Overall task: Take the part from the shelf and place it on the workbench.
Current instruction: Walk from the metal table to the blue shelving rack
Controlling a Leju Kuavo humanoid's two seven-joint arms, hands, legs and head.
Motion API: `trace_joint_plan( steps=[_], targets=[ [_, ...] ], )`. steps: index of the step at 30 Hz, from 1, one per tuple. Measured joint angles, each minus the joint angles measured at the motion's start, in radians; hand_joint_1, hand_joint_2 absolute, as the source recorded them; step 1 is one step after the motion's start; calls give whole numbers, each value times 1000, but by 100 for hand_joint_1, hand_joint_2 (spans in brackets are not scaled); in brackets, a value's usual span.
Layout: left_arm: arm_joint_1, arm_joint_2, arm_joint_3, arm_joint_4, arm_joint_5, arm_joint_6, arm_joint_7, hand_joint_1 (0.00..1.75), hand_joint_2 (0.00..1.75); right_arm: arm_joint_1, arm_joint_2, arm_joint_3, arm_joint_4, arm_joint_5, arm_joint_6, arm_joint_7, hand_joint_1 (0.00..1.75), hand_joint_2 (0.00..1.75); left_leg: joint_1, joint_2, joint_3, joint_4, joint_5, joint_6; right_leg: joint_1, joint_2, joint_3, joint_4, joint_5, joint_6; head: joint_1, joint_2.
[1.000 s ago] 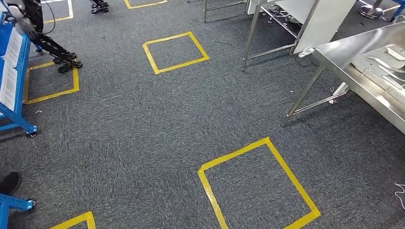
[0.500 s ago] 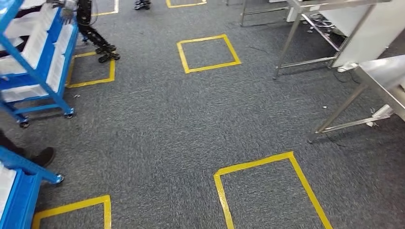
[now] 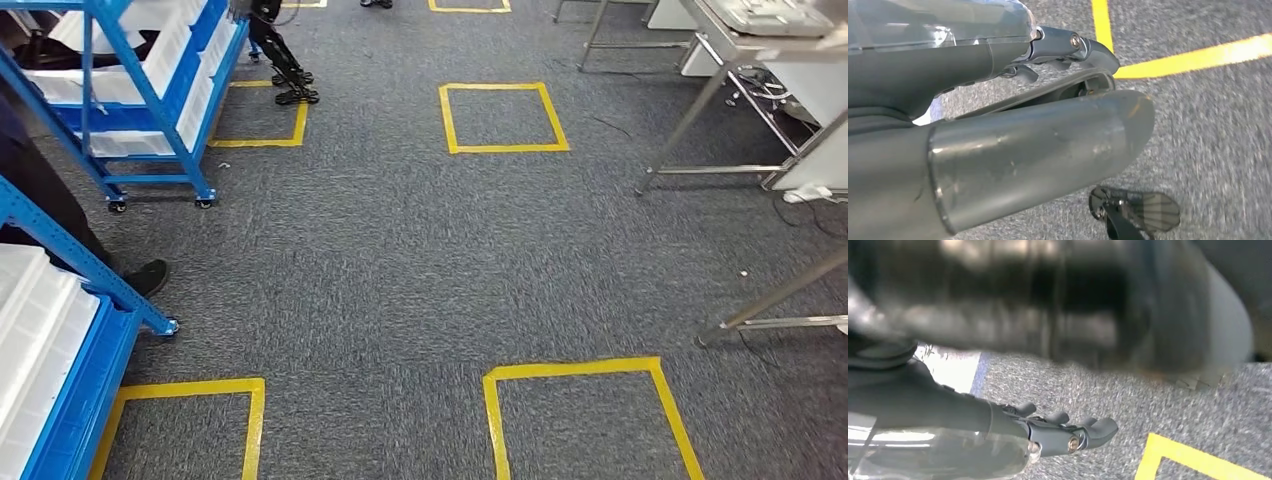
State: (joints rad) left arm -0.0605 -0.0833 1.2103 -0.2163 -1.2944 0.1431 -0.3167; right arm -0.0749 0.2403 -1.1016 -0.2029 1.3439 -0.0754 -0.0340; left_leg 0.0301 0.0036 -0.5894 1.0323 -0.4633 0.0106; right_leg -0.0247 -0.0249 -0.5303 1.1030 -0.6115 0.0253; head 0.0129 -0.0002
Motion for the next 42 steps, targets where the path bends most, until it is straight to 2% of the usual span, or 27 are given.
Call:
trace_joint_plan(
  steps=[2, 3, 4, 5, 6, 8, 9, 11, 16, 18, 20, 21, 22, 24, 25, 26, 27, 29, 31, 33, 34, 35, 36, 37, 38, 40, 42],
  targets=[
    [-2, 0, 0, 0, -3, 0, -2, 0, 0, 3, 0, 0, 0, -1, 0, 4, 0, 0, -10, -19, 0, -1, 0, 8, 7, 20, -74, 134, -58, -11, 0, 0],
    [-3, 0, 0, 0, -5, 0, -1, 0, 0, 3, 0, 0, 0, -1, 0, 6, 0, 0, -17, -31, 0, -1, -1, 12, 13, 21, -109, 192, -73, -18, 0, 0],
    [-3, -1, 0, 0, -6, -1, 0, 0, 0, 4, 0, 0, 0, -1, 0, 8, 0, 0, -23, -43, 2, -1, -2, 16, 20, 23, -132, 219, -68, -28, 0, 0],
    [-2, -1, -1, 0, -8, -1, 1, 0, 0, 4, 0, 0, 0, -1, -1, 9, 0, 0, -29, -56, 5, -1, -3, 19, 29, 26, -139, 212, -43, -40, 0, 0],
    [-2, -2, -1, 0, -11, -2, 3, 0, 0, 4, 0, 0, 0, -1, -1, 11, 0, 0, -33, -70, 10, -1, -5, 21, 40, 33, -126, 167, 0, -53, 0, 0],
    [-2, -10, -2, 0, -15, -4, 4, 0, 0, 5, -2, 0, 0, -1, -2, 13, 0, 0, -35, -95, 16, -2, -7, 25, 60, 79, -75, 28, 92, -83, 0, 0],
    [-4, -14, -3, 0, -16, -4, 3, 0, 0, 5, -4, 0, 0, -2, -2, 14, 0, 0, -34, -106, 16, -3, -7, 25, 66, 105, -54, -27, 119, -94, 0, 0],
    [-7, -21, -3, 0, -16, -5, 1, 0, 0, 5, -8, 0, 0, -2, -2, 16, 0, 0, -28, -127, 11, -5, -4, 21, 69, 131, -41, -68, 130, -106, 0, 0],
    [-6, -21, -3, 0, -17, -5, -1, 0, 0, 2, -7, 0, 0, -3, -1, 17, 0, 0, -24, -145, 9, -12, 0, 14, 71, 118, -38, -77, 133, -109, 1, 0],
    [-7, -21, -4, 0, -16, -6, -3, 0, 0, 6, -4, -1, 0, -3, -1, 29, 0, 0, -24, -87, -36, 83, -58, -4, 61, 69, -14, -116, 144, -104, 1, 0],
    [-8, -20, -4, 0, -16, -7, -4, 0, 0, 12, -2, -1, 0, -3, 0, 43, 0, 0, -20, -19, -99, 217, -125, -28, 49, 9, 8, -148, 150, -93, 0, 0],
    [-7, -18, -4, 0, -16, -7, -4, 0, 0, 12, -2, -1, 0, -3, 0, 45, 0, 0, -14, -15, -106, 231, -121, -36, 45, -7, 7, -144, 146, -89, 0, 0],
    [-5, -17, -4, 0, -16, -7, -4, 0, 0, 11, -2, -1, 0, -3, 0, 46, 0, 0, -9, -9, -91, 205, -99, -45, 40, -21, 6, -138, 141, -83, 0, 0],
    [-1, -16, -4, 0, -16, -7, -2, 0, 0, 11, -1, -1, 0, -3, 0, 47, 0, 0, -3, 21, -21, 78, -39, -57, 32, -45, 4, -119, 127, -68, 0, 0],
    [-1, -16, -4, -1, -16, -8, -1, 0, 0, 11, 0, -1, 0, -3, 0, 47, 0, 0, -3, 35, 10, 22, -18, -55, 30, -56, 3, -108, 118, -59, 0, 0],
    [-2, -16, -4, -1, -16, -8, 0, 0, 0, 10, 0, -1, 0, -3, -1, 48, 0, 0, -5, 44, 28, -11, -9, -46, 30, -64, 3, -100, 111, -51, 0, 0],
    [-1, -16, -4, -1, -16, -8, 0, 0, 0, 8, 1, -1, 0, -3, -1, 48, 0, 0, -8, 46, 32, -20, -10, -35, 31, -71, 4, -95, 107, -44, 0, 0],
    [1, -15, -4, -1, -16, -8, 0, 0, 0, 3, 3, -1, 0, -3, 0, 48, 0, 0, -11, 29, 30, -21, -6, -12, 29, -82, 8, -93, 103, -33, 0, 0],
    [2, -14, -4, -1, -16, -8, 1, 0, 0, 1, 4, -1, 0, -3, -1, 47, 0, 0, -8, 14, 31, -29, 2, 3, 22, -54, 0, -64, 76, -23, 0, 0],
    [0, -14, -4, -2, -17, -7, 2, 0, 0, 3, 4, -1, 0, -3, -1, 45, 0, 0, -8, -2, 28, -33, 8, 14, 17, -4, -44, 37, 9, -16, 0, 0],
    [-1, -13, -4, -3, -17, -6, 2, 0, 0, 4, 5, -1, 0, -3, 0, 43, 0, 0, -9, -11, 25, -32, 10, 16, 16, 10, -76, 105, -25, -15, 0, 0],
    [-1, -12, -4, -4, -18, -5, 2, 0, 0, 4, 5, -1, 0, -3, 1, 42, 0, 0, -11, -22, 22, -31, 10, 17, 16, 16, -102, 160, -45, -15, 0, 0],
    [0, -11, -4, -5, -18, -5, 2, 0, 0, 5, 5, -1, 0, -3, 2, 41, 0, 0, -12, -33, 20, -30, 11, 18, 16, 19, -115, 187, -46, -16, 0, 0],
    [1, -9, -4, -5, -19, -4, 2, 0, 0, 5, 5, -1, 0, -4, 3, 39, 0, 0, -13, -46, 20, -28, 11, 18, 16, 22, -108, 174, -25, -18, 0, 0],
    [1, -8, -4, -6, -19, -4, 2, 0, 0, 5, 5, -1, 0, -4, 4, 38, 0, 0, -13, -60, 20, -27, 11, 17, 15, 28, -84, 123, 11, -21, 0, 0],
    [1, -6, -4, -6, -22, -3, 2, 0, 0, 6, 6, -1, 0, -6, 6, 36, 0, 0, -13, -85, 18, -23, 12, 12, 14, 68, -22, -12, 75, -28, 0, 0],
    [1, -3, -4, -8, -25, -3, 2, 0, 0, 5, 9, -1, 1, -8, 11, 37, 0, 0, -12, -104, 12, -21, 16, 1, 16, 95, 5, -78, 95, -31, 0, 0]
  ],
)
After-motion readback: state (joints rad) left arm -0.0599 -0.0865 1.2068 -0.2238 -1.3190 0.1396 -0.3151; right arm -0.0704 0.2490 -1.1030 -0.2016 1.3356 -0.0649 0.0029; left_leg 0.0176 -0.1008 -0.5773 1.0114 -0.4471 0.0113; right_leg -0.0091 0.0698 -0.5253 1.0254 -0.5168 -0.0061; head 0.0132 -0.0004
